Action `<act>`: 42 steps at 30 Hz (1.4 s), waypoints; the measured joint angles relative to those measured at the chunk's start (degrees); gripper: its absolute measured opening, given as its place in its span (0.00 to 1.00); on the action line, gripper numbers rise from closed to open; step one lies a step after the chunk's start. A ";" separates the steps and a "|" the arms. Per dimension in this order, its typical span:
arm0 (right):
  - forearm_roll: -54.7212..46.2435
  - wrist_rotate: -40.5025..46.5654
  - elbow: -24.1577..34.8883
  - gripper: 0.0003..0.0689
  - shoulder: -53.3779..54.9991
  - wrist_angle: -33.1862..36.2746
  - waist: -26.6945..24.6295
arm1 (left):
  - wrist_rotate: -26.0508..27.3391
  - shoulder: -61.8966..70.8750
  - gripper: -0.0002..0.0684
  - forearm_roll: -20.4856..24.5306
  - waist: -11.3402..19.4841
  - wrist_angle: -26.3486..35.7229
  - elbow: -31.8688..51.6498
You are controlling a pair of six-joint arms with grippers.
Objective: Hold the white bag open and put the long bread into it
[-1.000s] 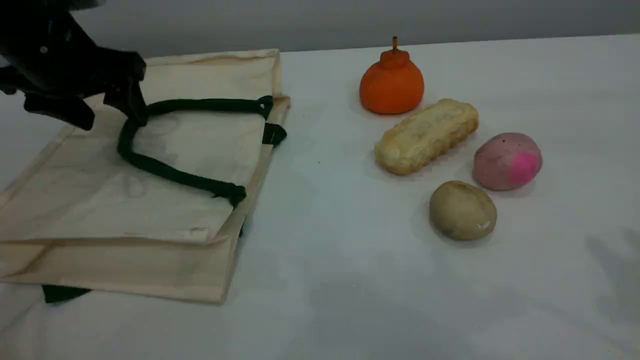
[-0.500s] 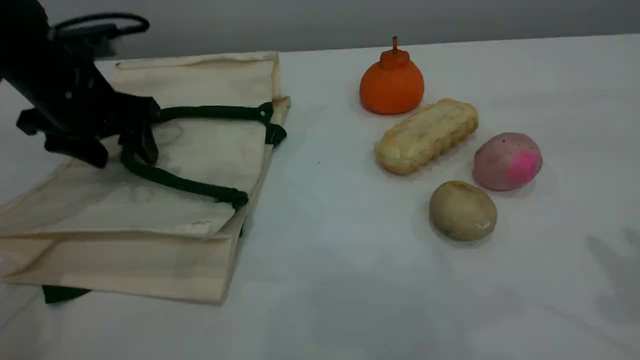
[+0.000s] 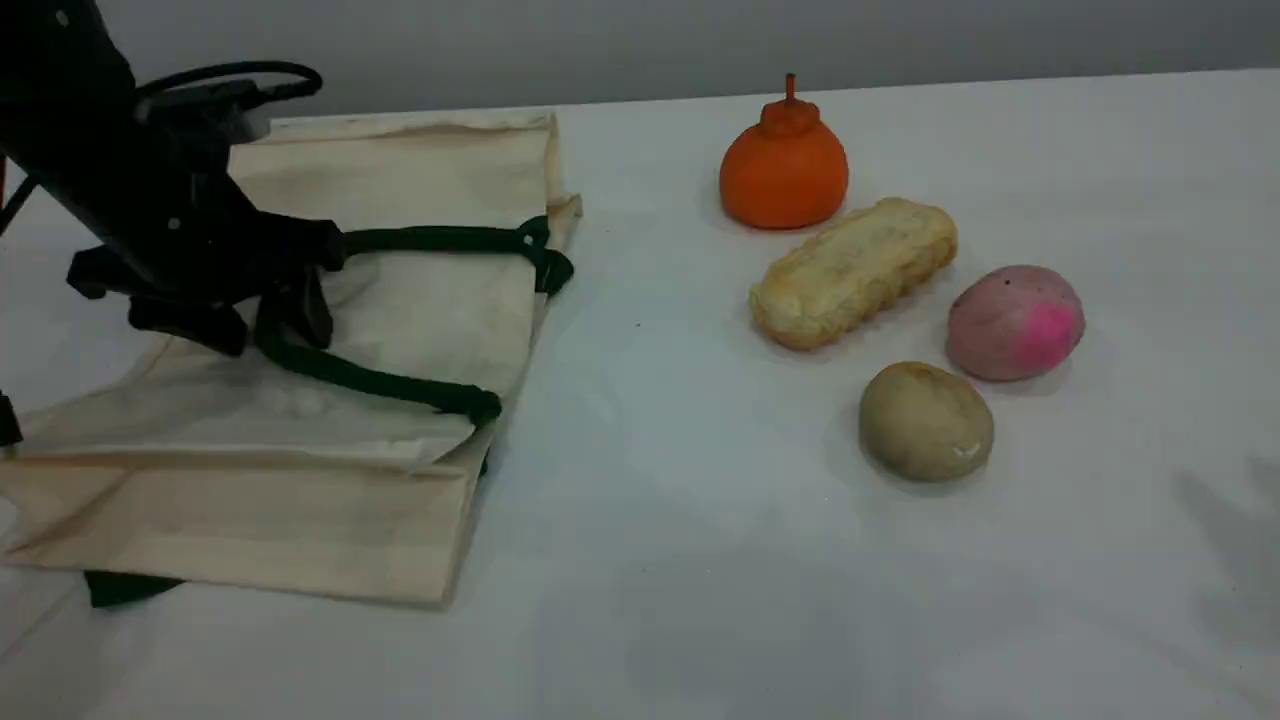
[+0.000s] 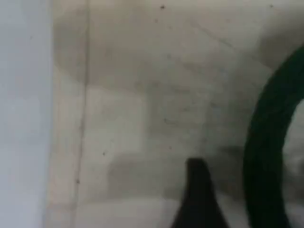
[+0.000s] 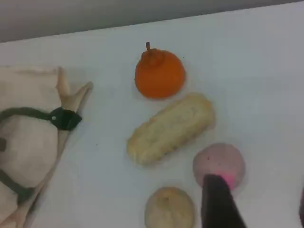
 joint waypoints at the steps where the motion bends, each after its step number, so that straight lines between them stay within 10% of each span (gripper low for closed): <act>1: 0.00 0.00 0.00 0.48 0.00 0.00 0.00 | -0.45 0.04 0.57 0.00 0.00 0.00 0.00; 7: 0.00 0.00 0.00 0.48 0.00 0.00 0.00 | -1.15 0.04 0.15 0.05 0.00 1.25 0.00; 32: 10.09 -3.85 -3.76 0.48 8.55 3.64 0.00 | 7.75 -35.65 0.15 0.04 -0.05 15.63 0.11; 42: 29.18 -17.24 -3.97 0.48 16.94 9.25 2.48 | 17.71 -46.32 0.15 -9.84 -0.05 21.37 -1.88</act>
